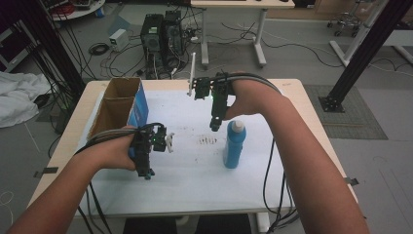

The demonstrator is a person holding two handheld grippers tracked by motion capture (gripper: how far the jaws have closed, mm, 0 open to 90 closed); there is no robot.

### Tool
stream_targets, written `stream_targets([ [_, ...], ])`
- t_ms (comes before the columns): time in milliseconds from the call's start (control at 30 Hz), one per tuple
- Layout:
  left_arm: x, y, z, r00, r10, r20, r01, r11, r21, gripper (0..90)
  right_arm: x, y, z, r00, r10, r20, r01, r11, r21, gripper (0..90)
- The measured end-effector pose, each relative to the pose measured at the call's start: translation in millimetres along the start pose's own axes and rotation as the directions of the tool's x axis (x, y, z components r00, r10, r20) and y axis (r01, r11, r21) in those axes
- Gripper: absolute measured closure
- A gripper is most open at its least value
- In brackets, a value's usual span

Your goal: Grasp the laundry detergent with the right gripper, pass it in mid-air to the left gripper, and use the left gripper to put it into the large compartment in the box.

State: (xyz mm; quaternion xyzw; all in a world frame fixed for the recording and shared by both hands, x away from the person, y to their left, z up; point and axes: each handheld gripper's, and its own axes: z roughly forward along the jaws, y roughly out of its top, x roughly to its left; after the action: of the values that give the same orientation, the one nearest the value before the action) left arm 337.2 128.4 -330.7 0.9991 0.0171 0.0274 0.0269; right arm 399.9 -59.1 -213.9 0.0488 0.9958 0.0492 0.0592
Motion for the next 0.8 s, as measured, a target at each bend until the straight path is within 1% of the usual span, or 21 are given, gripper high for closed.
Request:
stream_targets([
  [133, 0.0, -1.4, -0.6, 1.0000, -0.006, 0.001, 0.006, 1.0000, -0.007, 1.8, 1.1, 1.6, 0.6, 1.0000, 0.001, 0.003, -0.001, 1.000, 0.000, 3.0],
  [200, 1.3, -2.6, -0.7, 1.0000, -0.004, -0.002, 0.004, 0.9999, -0.011, 1.8, -0.2, 1.7, 1.7, 1.0000, 0.003, 0.001, -0.003, 1.000, -0.011, 3.0],
  [267, 2.3, -3.5, -0.4, 1.0000, -0.009, -0.004, 0.008, 0.9998, -0.016, 1.8, -1.4, 1.1, 4.0, 0.9998, 0.018, -0.002, -0.018, 0.999, -0.028, 3.0],
  [300, 2.3, -3.5, -0.4, 1.0000, -0.009, -0.004, 0.008, 0.9998, -0.016, 1.8, -1.4, 1.1, 4.0, 0.9998, 0.018, -0.002, -0.018, 0.999, -0.028, 3.0],
  [333, 2.9, -4.3, -1.0, 0.9999, -0.009, -0.011, 0.008, 0.9997, -0.025, 1.8, -2.2, 0.5, 5.6, 0.9997, 0.023, -0.005, -0.024, 0.999, -0.038, 3.0],
  [400, 2.3, -4.4, -1.8, 1.0000, -0.002, -0.010, 0.002, 0.9996, -0.028, 1.8, -4.5, -1.9, 8.6, 0.9985, 0.055, -0.005, -0.055, 0.995, -0.081, 3.0],
  [433, 1.5, -4.5, -1.6, 0.9999, -0.005, -0.011, 0.004, 0.9994, -0.035, 1.8, -5.3, -3.1, 8.4, 0.9982, 0.059, -0.011, -0.060, 0.993, -0.101, 3.0],
  [467, 0.6, -4.8, -1.9, 0.9997, -0.012, -0.021, 0.011, 0.9990, -0.043, 1.8, -5.3, -4.0, 8.0, 0.9973, 0.073, -0.011, -0.073, 0.990, -0.118, 3.0],
  [500, 0.6, -5.0, -3.2, 0.9996, -0.011, -0.027, 0.009, 0.9991, -0.040, 1.8, -6.0, -5.8, 7.3, 0.9965, 0.083, -0.008, -0.083, 0.985, -0.152, 3.0],
  [533, -0.2, -5.5, -3.6, 0.9994, -0.019, -0.030, 0.018, 0.9986, -0.051, 1.8, -6.3, -7.7, 6.2, 0.9956, 0.093, -0.010, -0.093, 0.980, -0.176, 3.0],
  [600, -1.8, -6.2, -4.1, 0.9993, -0.024, -0.029, 0.022, 0.9977, -0.064, 1.8, -5.8, -12.2, 5.5, 0.9924, 0.123, -0.006, -0.121, 0.965, -0.233, 3.0],
  [633, -3.0, -6.3, -3.9, 0.9993, -0.026, -0.028, 0.024, 0.9973, -0.069, 1.8, -5.8, -14.6, 5.7, 0.9915, 0.130, -0.007, -0.128, 0.956, -0.263, 3.0],
  [733, -5.4, -6.4, -3.3, 0.9994, -0.021, -0.026, 0.019, 0.9973, -0.071, 1.8, -4.6, -20.2, 6.9, 0.9877, 0.156, -0.007, -0.150, 0.934, -0.326, 3.0],
  [800, -6.3, -6.4, -3.2, 0.9993, -0.018, -0.032, 0.016, 0.9974, -0.070, 1.8, -3.2, -22.8, 8.5, 0.9832, 0.182, -0.012, -0.174, 0.913, -0.370, 2.9],
])
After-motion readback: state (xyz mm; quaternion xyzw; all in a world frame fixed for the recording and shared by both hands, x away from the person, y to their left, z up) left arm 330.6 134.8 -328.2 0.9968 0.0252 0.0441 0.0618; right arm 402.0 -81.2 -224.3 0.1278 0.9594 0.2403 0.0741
